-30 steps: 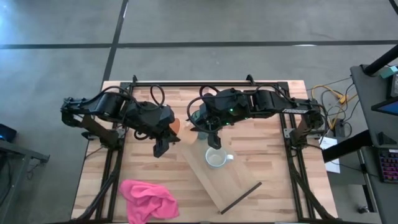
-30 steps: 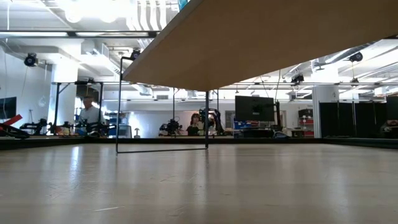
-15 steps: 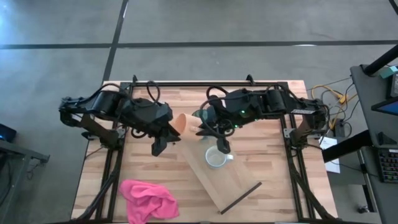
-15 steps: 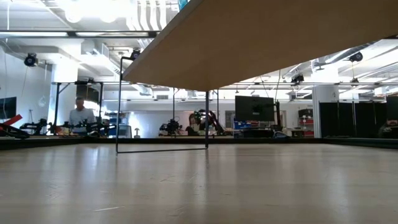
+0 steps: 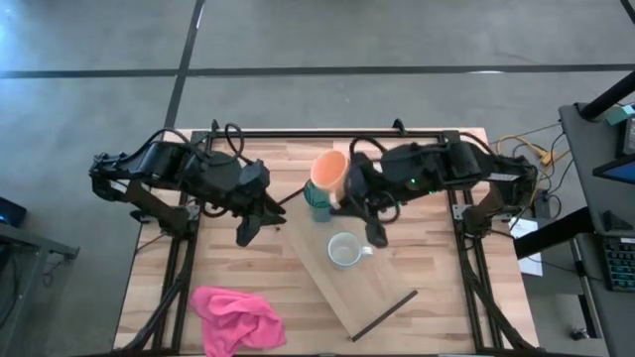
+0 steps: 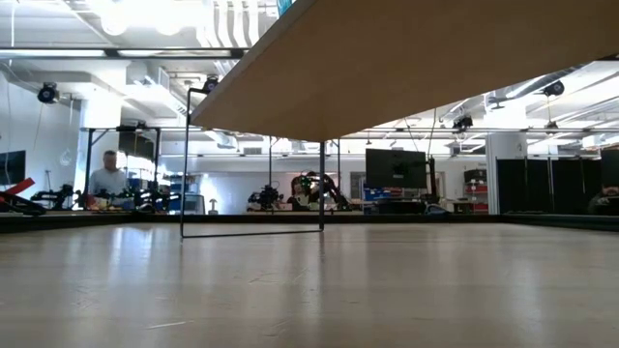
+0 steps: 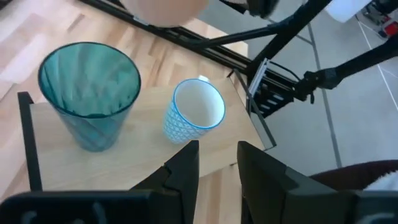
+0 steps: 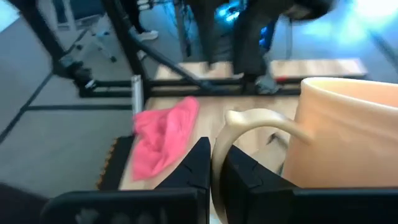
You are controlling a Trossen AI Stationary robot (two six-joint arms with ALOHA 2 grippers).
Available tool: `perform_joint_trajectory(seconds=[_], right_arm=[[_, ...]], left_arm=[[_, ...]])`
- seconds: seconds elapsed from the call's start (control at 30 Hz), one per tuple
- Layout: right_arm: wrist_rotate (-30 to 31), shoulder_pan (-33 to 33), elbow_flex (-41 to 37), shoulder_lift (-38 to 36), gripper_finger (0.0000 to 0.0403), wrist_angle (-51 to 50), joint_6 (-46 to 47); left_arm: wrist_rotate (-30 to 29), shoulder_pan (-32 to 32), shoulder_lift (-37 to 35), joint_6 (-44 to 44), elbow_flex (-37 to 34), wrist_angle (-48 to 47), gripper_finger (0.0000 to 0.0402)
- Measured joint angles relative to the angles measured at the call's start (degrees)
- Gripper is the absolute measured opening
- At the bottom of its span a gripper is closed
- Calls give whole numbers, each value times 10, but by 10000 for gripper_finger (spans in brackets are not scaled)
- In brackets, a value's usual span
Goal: Stack small to large cups/mugs on shelf
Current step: Put the yellow mug on the shelf
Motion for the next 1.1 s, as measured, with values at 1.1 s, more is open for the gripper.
perform_joint_trajectory(seconds=[1.1], right_arm=[[-263,200,-9,-96,17,-108,-62]], left_arm=[[-4,0,-2,2,-18,19,96]])
